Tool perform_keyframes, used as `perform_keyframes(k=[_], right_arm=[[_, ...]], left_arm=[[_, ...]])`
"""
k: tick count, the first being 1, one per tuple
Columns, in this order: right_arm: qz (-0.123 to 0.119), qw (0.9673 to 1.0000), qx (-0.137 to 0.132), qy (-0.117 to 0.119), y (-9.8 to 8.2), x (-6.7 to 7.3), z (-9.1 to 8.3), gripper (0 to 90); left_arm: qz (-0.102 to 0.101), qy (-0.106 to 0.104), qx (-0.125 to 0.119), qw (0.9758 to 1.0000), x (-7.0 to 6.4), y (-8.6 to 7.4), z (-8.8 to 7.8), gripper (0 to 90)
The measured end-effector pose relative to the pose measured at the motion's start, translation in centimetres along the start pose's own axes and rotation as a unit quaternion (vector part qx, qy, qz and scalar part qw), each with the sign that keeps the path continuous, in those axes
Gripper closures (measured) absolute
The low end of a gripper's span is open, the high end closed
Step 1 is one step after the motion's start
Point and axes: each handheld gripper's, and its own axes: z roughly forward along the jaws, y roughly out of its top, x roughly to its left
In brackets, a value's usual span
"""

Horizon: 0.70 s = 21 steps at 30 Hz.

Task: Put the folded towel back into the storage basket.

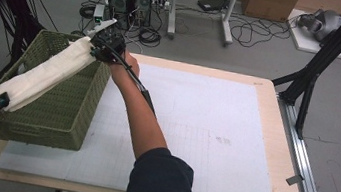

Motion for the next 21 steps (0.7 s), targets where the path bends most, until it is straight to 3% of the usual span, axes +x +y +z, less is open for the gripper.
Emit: perform_keyframes(k=[6,8,9,11,13,21], right_arm=[[0.010,0.9999,-0.003,-0.007,0.5,0.2,1.5,80.8],[0.015,0.9998,-0.005,-0.011,0.5,0.3,2.0,74.8],[0.016,0.9996,-0.005,-0.021,0.5,0.4,2.3,67.5],[0.025,0.9991,0.000,-0.034,0.3,0.5,2.7,56.0],[0.034,0.9986,0.003,-0.040,0.0,0.2,2.8,47.3],[0.045,0.9978,-0.012,-0.047,-0.7,-0.7,0.6,40.7]], left_arm=[[0.002,0.015,0.005,0.9999,0.7,-0.1,0.4,81.8],[0.006,0.024,0.011,0.9996,1.0,-0.2,0.6,80.1],[0.002,0.030,0.013,0.9995,1.3,-0.3,0.7,74.7],[-0.017,0.039,0.010,0.9990,1.8,-0.6,0.6,47.6],[-0.020,0.046,0.002,0.9988,2.0,-0.9,0.3,36.9],[-0.017,0.037,-0.009,0.9991,1.8,-0.5,-0.4,35.0]])
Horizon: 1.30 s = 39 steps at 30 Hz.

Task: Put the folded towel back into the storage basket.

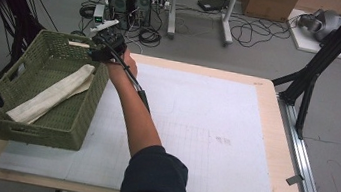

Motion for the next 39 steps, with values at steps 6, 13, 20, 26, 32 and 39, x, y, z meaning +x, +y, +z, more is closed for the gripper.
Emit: perform_keyframes(k=[6,13,20,26,32,39], right_arm=[[0.006,0.9999,-0.008,-0.009,-1.3,-1.1,-2.5,37.2],[0.017,0.9996,-0.009,-0.018,-3.9,-3.0,-6.1,31.6],[0.026,0.9993,-0.010,-0.023,-7.7,-4.9,-10.0,27.9],[0.032,0.9988,-0.018,-0.032,-10.9,-6.2,-13.5,22.1],[0.040,0.9981,-0.012,-0.045,-14.3,-6.8,-17.1,18.2],[0.067,0.9953,0.004,-0.070,-19.2,-8.2,-21.6,16.6]], left_arm=[[0.000,-0.015,-0.003,0.9999,-0.9,0.2,0.3,34.8],[0.001,-0.055,-0.004,0.9985,-3.1,0.5,1.3,30.7],[0.000,-0.095,-0.001,0.9954,-5.8,0.6,3.0,26.3],[0.009,-0.135,0.007,0.9908,-8.7,0.6,4.6,23.6],[0.015,-0.171,0.017,0.9850,-11.7,0.6,6.4,23.6],[0.024,-0.211,0.026,0.9769,-15.0,0.4,8.3,23.6]])
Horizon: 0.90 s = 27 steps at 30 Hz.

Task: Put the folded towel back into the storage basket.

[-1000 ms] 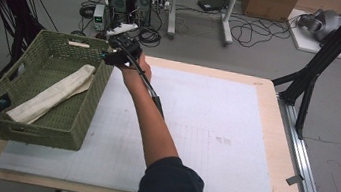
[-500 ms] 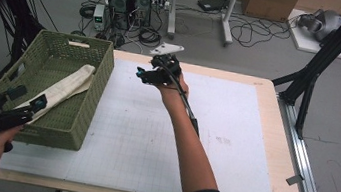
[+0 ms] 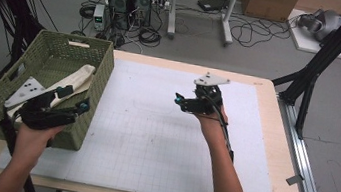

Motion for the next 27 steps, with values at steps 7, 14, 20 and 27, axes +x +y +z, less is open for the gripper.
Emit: perform_keyframes(k=[7,14,20,27], right_arm=[[0.030,0.9993,0.004,-0.021,-3.6,-1.6,-3.4,16.1],[0.046,0.9982,0.011,-0.037,-6.3,-2.3,-6.0,13.0],[0.061,0.9970,0.010,-0.047,-8.8,-2.4,-7.9,12.1],[0.087,0.9942,-0.005,-0.063,-12.1,-1.8,-10.0,11.9]], left_arm=[[0.008,-0.043,0.012,0.9990,-2.2,-0.2,3.0,23.7],[0.020,-0.071,0.031,0.9968,-3.8,-1.0,5.5,24.2],[0.023,-0.092,0.035,0.9949,-4.9,-2.2,7.1,23.2],[0.023,-0.110,0.056,0.9921,-5.5,-4.3,8.7,18.2]])
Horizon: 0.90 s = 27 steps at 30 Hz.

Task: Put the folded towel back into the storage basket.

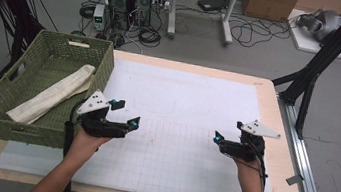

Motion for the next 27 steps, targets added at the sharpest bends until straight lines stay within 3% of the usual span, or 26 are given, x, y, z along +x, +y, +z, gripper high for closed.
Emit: perform_keyframes(k=[6,8,12,20,27], right_arm=[[-0.005,0.9999,0.007,-0.015,-2.2,0.3,-0.9,11.8],[-0.008,0.9998,0.007,-0.016,-2.6,0.5,-1.1,11.8],[-0.009,0.9997,0.001,-0.021,-2.8,0.8,-1.6,11.8],[0.002,0.9996,-0.010,-0.027,-2.9,0.7,-2.2,11.8],[0.005,0.9996,-0.002,-0.026,-3.1,0.6,-2.0,11.8]], left_arm=[[0.011,-0.011,0.010,0.9998,-0.2,-1.6,0.9,18.4],[0.014,-0.012,0.002,0.9998,-0.2,-1.8,0.9,18.5],[0.022,-0.009,-0.003,0.9997,-0.2,-2.3,0.7,18.9],[0.019,-0.006,0.009,0.9998,0.1,-3.1,0.8,19.2],[0.018,-0.006,0.017,0.9997,0.2,-3.4,0.8,19.3]])
